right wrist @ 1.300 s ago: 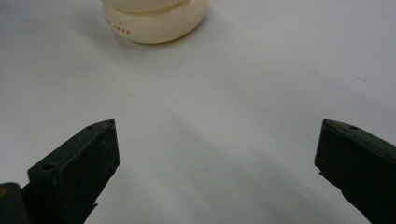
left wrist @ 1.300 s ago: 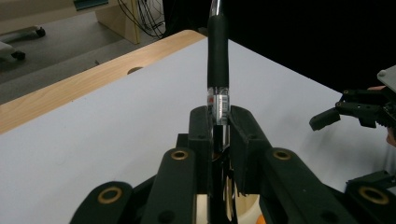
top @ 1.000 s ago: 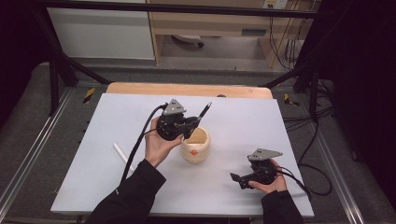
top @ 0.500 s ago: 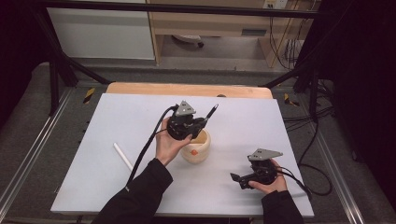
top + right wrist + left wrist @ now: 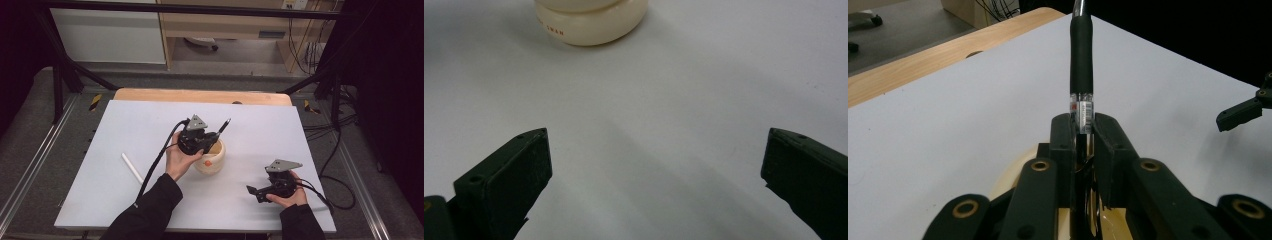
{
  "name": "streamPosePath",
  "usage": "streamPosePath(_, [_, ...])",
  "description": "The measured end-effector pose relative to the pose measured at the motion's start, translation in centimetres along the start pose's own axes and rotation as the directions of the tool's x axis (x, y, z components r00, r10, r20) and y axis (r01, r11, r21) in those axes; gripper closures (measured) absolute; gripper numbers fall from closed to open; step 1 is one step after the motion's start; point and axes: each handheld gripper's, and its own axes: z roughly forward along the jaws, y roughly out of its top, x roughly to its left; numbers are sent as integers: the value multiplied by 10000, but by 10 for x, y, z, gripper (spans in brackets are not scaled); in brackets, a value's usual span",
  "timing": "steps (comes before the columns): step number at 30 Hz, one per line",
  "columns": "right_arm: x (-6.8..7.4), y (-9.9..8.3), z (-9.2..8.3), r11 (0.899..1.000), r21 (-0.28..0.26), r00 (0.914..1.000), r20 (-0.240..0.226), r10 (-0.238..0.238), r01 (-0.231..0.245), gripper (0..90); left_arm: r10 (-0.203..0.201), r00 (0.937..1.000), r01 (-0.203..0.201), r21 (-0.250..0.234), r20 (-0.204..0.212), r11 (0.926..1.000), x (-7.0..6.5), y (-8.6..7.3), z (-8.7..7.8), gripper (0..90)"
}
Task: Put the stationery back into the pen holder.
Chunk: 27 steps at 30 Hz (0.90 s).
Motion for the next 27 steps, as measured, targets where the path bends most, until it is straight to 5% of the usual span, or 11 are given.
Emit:
streamPosePath(18, [0,0,1,10000,49,10000,14,-20,20,7,-113,9998,105,477,152,9988,4,-17,1,788])
streamPosePath(27, [0,0,0,10000,32,10000,36,-29,29,7,176,9996,-169,315,-206,9994,2,-8,-23,601])
